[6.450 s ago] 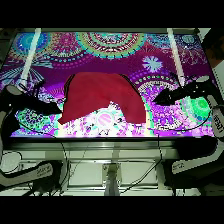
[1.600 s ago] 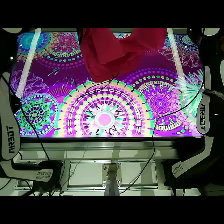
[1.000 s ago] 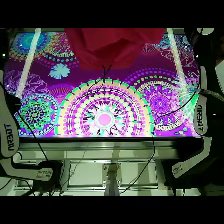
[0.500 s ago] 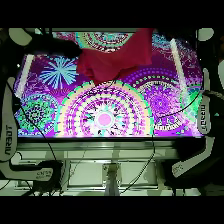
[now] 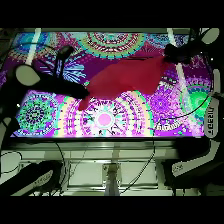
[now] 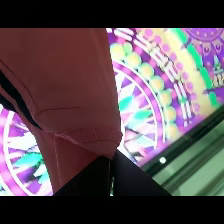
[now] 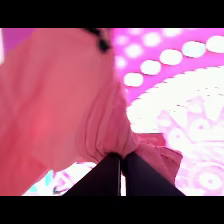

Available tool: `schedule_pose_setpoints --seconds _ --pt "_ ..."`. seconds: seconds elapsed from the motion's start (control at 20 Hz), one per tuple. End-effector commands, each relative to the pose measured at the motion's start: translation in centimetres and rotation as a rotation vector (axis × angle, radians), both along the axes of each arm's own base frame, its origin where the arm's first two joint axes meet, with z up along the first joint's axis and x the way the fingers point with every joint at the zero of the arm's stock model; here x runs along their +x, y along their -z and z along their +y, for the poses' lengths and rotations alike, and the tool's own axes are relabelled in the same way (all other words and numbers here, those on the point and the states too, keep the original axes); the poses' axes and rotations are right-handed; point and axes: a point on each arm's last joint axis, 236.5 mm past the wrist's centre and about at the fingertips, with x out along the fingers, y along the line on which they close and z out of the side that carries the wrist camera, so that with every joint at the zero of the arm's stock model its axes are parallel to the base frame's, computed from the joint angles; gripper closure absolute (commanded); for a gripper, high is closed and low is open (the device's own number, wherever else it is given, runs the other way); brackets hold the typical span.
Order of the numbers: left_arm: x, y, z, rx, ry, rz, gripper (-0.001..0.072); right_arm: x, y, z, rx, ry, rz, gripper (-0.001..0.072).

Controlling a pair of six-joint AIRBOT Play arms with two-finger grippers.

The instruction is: Fold the clothes and pants, and hang the long-sleeved shirts on hangers.

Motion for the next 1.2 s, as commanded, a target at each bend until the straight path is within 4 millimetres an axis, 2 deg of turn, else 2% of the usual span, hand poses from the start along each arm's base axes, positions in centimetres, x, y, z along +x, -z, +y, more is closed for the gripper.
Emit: schedule_pose_setpoints --seconds 0.0,0.15,0.25,0.35,0.4,0.45,0.5,0.55,0.6,0.7,0.75,0.8,0.85,0.9,0.95,1.0,1.05,1.15 --pt "-4.9 4.9 -1.2 0.024 0.026 0.117 0.0696 -2.1 1.7 -6.6 -0.127 0.144 0.113 0.0705" --pt "-6.3 7.7 -3.2 0.016 0.053 0.147 0.0693 -0.9 2.8 -6.8 -0.115 0.153 0.096 0.0705" --pt "-6.1 8.1 -5.0 0.002 0.071 0.115 0.0693 1.1 3.6 -7.0 -0.111 0.164 0.049 0.0704" --pt "-5.1 8.0 -7.1 -0.039 0.061 0.055 0.0693 4.0 3.4 -7.6 -0.107 0.204 -0.06 0.0703" --pt "-4.7 7.9 -8.2 -0.061 0.056 0.03 0.0644 5.7 2.7 -7.9 -0.098 0.23 -0.136 0.0703" --pt "-4.5 7.9 -9.2 -0.084 0.051 0.016 0.0515 7.3 1.5 -8.1 -0.079 0.262 -0.217 0.0675" --pt "-4.7 8.0 -10.2 -0.103 0.053 0.022 0.03 8.6 0.2 -8.1 -0.048 0.292 -0.289 0.0573" --pt "-5.1 8.3 -10.8 -0.108 0.062 0.034 0.0156 9.5 -1.0 -8.0 -0.024 0.307 -0.346 0.0374" --pt "-5.5 8.6 -11.1 -0.102 0.075 0.04 0.0138 10.1 -1.9 -8.0 -0.012 0.313 -0.384 0.0191" --pt "-5.5 8.5 -11.2 -0.103 0.077 0.035 0.0139 10.1 -2.5 -8.0 -0.014 0.311 -0.394 0.0166" --pt "-4.8 8.5 -10.8 -0.095 0.072 0.007 0.014 9.8 -2.3 -7.8 -0.013 0.305 -0.371 0.0167" --pt "-3.5 8.3 -10.2 -0.087 0.049 -0.034 0.0143 9.2 -1.7 -7.6 -0.01 0.298 -0.334 0.0168" --pt "-1.6 7.8 -9.3 -0.091 0.005 -0.079 0.0206 8.3 -0.7 -7.2 -0.013 0.282 -0.279 0.0196" --pt "0.3 7.3 -8.2 -0.097 -0.045 -0.119 0.0345 7.3 0.2 -7.0 -0.024 0.258 -0.223 0.036" --pt "2.4 6.6 -6.8 -0.107 -0.107 -0.156 0.0518 6.1 1.2 -6.7 -0.035 0.234 -0.162 0.06" --pt "4.3 6.1 -5.2 -0.114 -0.168 -0.187 0.0613 5.2 1.9 -6.5 -0.039 0.215 -0.114 0.0705" --pt "6.1 5.9 -3.2 -0.116 -0.233 -0.208 0.0666 4.3 2.5 -6.0 -0.044 0.17 -0.075 0.0705" --pt "8.5 6.6 1.0 -0.106 -0.354 -0.184 0.0691 2.9 3.1 -3.4 0.0 0.029 -0.026 0.0706"
